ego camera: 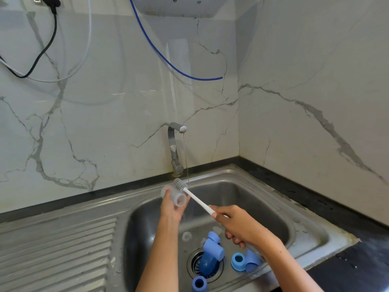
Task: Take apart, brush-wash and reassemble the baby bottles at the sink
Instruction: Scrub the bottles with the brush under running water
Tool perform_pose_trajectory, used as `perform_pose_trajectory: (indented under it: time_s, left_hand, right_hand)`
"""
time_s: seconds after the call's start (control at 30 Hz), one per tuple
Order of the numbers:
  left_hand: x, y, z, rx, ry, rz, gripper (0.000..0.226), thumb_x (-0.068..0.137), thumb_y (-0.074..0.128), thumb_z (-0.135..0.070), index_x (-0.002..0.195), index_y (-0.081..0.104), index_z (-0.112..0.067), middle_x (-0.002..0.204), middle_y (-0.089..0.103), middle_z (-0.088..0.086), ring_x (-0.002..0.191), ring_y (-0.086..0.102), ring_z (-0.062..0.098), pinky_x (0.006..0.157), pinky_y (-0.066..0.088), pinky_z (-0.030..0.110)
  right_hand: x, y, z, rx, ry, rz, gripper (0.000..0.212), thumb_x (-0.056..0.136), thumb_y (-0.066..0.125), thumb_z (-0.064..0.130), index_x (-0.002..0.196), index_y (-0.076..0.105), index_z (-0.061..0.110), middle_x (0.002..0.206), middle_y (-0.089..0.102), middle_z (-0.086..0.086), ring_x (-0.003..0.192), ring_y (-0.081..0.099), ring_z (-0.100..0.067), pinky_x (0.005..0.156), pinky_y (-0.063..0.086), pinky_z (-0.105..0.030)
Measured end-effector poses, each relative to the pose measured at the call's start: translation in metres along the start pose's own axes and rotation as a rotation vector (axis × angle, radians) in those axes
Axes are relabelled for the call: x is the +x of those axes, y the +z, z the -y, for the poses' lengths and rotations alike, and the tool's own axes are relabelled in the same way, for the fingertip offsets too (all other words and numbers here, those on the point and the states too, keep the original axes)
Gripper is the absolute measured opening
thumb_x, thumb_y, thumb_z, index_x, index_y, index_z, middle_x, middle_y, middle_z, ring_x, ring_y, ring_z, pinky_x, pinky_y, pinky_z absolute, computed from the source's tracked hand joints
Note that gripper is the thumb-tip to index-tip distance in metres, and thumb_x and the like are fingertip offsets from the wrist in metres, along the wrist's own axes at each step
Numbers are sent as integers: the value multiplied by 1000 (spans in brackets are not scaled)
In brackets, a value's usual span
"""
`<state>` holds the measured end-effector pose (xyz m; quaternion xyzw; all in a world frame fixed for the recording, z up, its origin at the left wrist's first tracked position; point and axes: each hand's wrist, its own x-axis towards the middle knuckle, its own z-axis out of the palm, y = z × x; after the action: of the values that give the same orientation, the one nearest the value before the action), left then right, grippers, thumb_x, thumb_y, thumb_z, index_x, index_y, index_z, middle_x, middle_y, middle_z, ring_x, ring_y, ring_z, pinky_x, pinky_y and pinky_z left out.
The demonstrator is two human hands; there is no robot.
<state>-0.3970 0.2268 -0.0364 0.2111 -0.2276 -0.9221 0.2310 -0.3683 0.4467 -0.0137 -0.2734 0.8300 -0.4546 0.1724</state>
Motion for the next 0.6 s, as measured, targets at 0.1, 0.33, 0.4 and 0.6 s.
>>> perform_pose_trajectory:
  time_s: [0.1,0.33,0.4,0.6]
  left_hand:
    - [6,-7,-8,-73,-34,32,52,98,49,-28,144,30,-11,132,40,26,118,45,41,99,37,59]
    - [-4,-1,11,-37,-202,167,51,98,46,-34,138,32,-5,138,38,33,128,36,53,105,27,65]
    - [-1,-1,10,-68,-199,133,56,100,40,-39,143,28,-5,144,34,31,131,32,53,108,23,64]
    - [12,-3,7,-180,-111,104,58,101,34,-42,149,19,-13,146,31,29,132,33,49,106,20,65]
  right_hand:
    - [-7,-2,-4,59,21,27,37,101,42,36,137,46,45,59,46,1,41,35,-5,40,35,-20]
    - [10,7,6,68,-2,-74,39,103,36,34,141,41,41,65,45,0,43,35,-4,40,35,-17]
    - [10,6,8,105,35,-27,39,103,37,35,142,40,40,64,45,0,43,35,-4,41,36,-17]
    - [-5,-10,6,330,170,126,39,103,41,35,141,43,32,57,43,1,40,32,-4,37,33,-15]
